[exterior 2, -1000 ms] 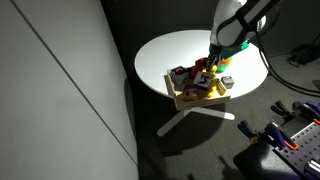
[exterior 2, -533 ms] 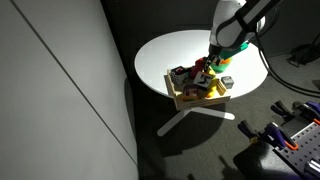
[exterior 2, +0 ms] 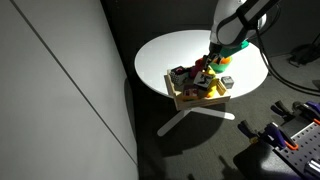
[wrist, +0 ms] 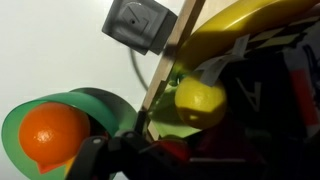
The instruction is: Pick up the yellow lemon toy and put it in the tray
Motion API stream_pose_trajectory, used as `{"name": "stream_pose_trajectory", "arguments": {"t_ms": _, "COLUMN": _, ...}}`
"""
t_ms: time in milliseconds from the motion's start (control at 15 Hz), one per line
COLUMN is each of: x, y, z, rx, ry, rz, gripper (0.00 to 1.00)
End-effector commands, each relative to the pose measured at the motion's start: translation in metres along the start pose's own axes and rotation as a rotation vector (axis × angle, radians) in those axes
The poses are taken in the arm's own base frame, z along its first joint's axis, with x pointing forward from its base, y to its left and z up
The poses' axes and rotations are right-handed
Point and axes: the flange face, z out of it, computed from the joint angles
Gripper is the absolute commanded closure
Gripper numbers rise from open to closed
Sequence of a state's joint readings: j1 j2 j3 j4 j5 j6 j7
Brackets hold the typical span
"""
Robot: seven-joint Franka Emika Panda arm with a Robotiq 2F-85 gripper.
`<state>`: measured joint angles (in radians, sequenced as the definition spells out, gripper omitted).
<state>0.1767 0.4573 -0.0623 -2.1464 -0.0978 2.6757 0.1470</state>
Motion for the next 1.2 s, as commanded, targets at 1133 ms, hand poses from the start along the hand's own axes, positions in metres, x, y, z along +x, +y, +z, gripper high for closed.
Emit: {"name": "stream_pose_trajectory", "arguments": {"t_ms": 1133, "x": -0.037, "y": 0.035, "z": -0.134, "rx": 0.089, "ry": -0.217, "rz": -0.154, "gripper": 0.0}}
